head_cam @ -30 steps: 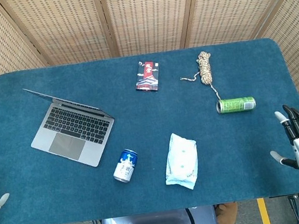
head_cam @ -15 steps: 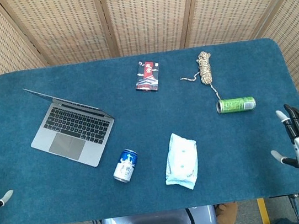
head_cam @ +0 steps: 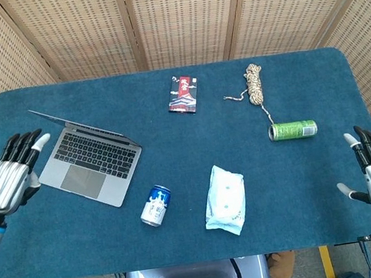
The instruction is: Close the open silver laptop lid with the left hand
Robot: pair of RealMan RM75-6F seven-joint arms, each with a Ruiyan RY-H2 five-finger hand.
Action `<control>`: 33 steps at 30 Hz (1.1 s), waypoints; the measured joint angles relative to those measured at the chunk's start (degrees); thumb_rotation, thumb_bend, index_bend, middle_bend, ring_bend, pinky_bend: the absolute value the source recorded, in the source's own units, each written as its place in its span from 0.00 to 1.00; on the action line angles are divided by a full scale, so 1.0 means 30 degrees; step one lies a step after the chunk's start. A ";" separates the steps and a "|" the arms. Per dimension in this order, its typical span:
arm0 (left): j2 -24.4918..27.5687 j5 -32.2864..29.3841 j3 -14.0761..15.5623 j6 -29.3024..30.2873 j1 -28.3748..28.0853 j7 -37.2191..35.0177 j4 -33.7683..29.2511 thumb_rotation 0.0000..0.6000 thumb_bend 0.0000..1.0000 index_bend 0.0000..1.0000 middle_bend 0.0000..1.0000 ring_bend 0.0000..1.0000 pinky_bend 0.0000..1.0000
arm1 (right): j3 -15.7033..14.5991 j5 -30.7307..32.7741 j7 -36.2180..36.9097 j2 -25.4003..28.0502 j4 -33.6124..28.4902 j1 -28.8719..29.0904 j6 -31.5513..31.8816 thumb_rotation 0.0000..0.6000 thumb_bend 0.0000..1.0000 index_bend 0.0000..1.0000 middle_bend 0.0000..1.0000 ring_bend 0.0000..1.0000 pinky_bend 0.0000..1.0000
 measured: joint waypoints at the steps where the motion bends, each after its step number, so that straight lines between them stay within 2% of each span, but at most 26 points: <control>1: -0.0098 -0.0310 -0.0291 -0.0543 -0.0593 0.0114 0.0122 1.00 1.00 0.00 0.00 0.00 0.00 | 0.0024 0.0096 -0.0013 -0.0024 0.0050 0.0035 -0.0104 1.00 0.00 0.04 0.00 0.00 0.00; 4: -0.0533 -0.1404 -0.0776 -0.1921 -0.1844 0.0804 0.0527 1.00 1.00 0.00 0.00 0.00 0.00 | 0.0092 0.0411 -0.0129 -0.0165 0.0263 0.0172 -0.0451 1.00 0.00 0.04 0.00 0.00 0.00; 10: -0.1712 -0.4012 -0.1136 -0.4049 -0.3752 0.3268 0.1325 1.00 1.00 0.00 0.00 0.00 0.00 | 0.0173 0.0736 -0.0381 -0.0382 0.0501 0.0318 -0.0741 1.00 0.00 0.04 0.00 0.00 0.00; 16: -0.3351 -0.6158 -0.1159 -0.5386 -0.5231 0.4372 0.2713 1.00 1.00 0.00 0.00 0.00 0.00 | 0.0285 0.1080 -0.0400 -0.0461 0.0668 0.0407 -0.0957 1.00 0.00 0.04 0.00 0.00 0.00; 21: -0.4143 -0.7020 -0.0985 -0.5959 -0.5925 0.4812 0.3704 1.00 1.00 0.00 0.00 0.00 0.00 | 0.0310 0.1277 -0.0344 -0.0509 0.0820 0.0465 -0.1156 1.00 0.00 0.04 0.00 0.00 0.00; 24: -0.4509 -0.7520 -0.0943 -0.6193 -0.6224 0.4938 0.4039 1.00 1.00 0.03 0.04 0.03 0.04 | 0.0308 0.1330 -0.0345 -0.0543 0.0878 0.0490 -0.1220 1.00 0.00 0.04 0.00 0.00 0.00; 26: -0.4781 -0.7878 -0.0950 -0.6308 -0.6463 0.5018 0.4304 1.00 1.00 0.08 0.12 0.11 0.11 | 0.0324 0.1361 -0.0338 -0.0556 0.0905 0.0494 -0.1216 1.00 0.00 0.04 0.00 0.00 0.00; 29: -0.5029 -0.8272 -0.0886 -0.6391 -0.6767 0.5385 0.4511 1.00 1.00 0.13 0.18 0.16 0.14 | 0.0355 0.1416 -0.0301 -0.0561 0.0942 0.0495 -0.1204 1.00 0.00 0.04 0.00 0.00 0.00; 33: -0.5187 -0.8696 -0.0701 -0.6437 -0.7013 0.5792 0.4564 1.00 1.00 0.14 0.20 0.17 0.15 | 0.0356 0.1445 -0.0255 -0.0555 0.0958 0.0494 -0.1211 1.00 0.00 0.04 0.00 0.00 0.00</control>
